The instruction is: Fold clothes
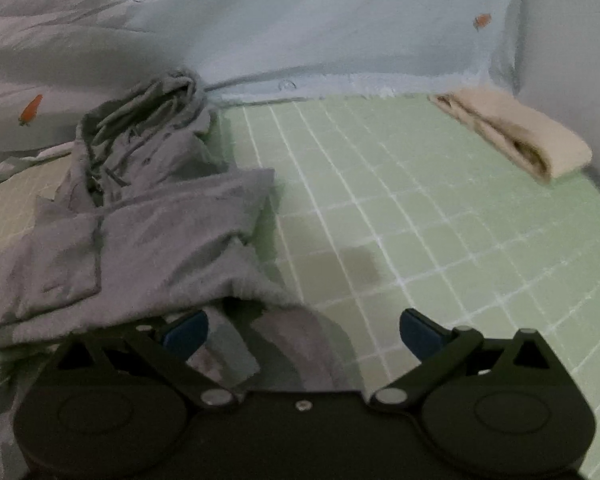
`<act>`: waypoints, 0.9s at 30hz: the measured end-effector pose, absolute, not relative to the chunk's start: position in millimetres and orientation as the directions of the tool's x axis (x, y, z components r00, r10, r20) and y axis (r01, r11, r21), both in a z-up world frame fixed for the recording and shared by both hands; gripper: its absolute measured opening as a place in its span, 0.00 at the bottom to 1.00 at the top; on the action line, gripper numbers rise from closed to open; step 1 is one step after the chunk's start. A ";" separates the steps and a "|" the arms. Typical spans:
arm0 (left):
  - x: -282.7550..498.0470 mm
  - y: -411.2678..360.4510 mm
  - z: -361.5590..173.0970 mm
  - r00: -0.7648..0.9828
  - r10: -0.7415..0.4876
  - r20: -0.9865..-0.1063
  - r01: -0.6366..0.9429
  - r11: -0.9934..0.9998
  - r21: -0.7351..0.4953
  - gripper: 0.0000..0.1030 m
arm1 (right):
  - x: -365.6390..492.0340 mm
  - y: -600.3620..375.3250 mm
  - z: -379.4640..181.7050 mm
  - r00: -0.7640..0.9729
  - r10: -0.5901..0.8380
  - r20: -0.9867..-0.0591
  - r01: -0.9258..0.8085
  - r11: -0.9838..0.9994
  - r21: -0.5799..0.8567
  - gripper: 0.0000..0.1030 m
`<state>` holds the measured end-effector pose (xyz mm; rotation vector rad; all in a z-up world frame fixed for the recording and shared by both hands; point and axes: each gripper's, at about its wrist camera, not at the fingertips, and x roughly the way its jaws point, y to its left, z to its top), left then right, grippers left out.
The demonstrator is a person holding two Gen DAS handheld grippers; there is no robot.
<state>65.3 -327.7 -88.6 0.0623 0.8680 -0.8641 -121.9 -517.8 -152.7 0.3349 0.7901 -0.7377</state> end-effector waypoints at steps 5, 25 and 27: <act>74.8 -302.9 -99.4 0.429 -0.534 -0.729 0.592 0.776 -0.220 0.97 | -102.1 -505.3 -143.0 0.520 -0.478 -0.708 0.651 0.758 -0.033 1.00; 114.0 -260.0 -120.9 0.501 -0.359 -0.788 0.450 0.885 -0.117 0.98 | 23.5 -463.6 -171.5 0.648 -0.131 -0.751 0.366 0.917 0.157 0.59; 114.1 -261.3 -120.5 0.499 -0.359 -0.789 0.451 0.885 -0.118 0.98 | 24.3 -460.5 -170.8 0.655 -0.124 -0.746 0.345 0.927 0.148 0.32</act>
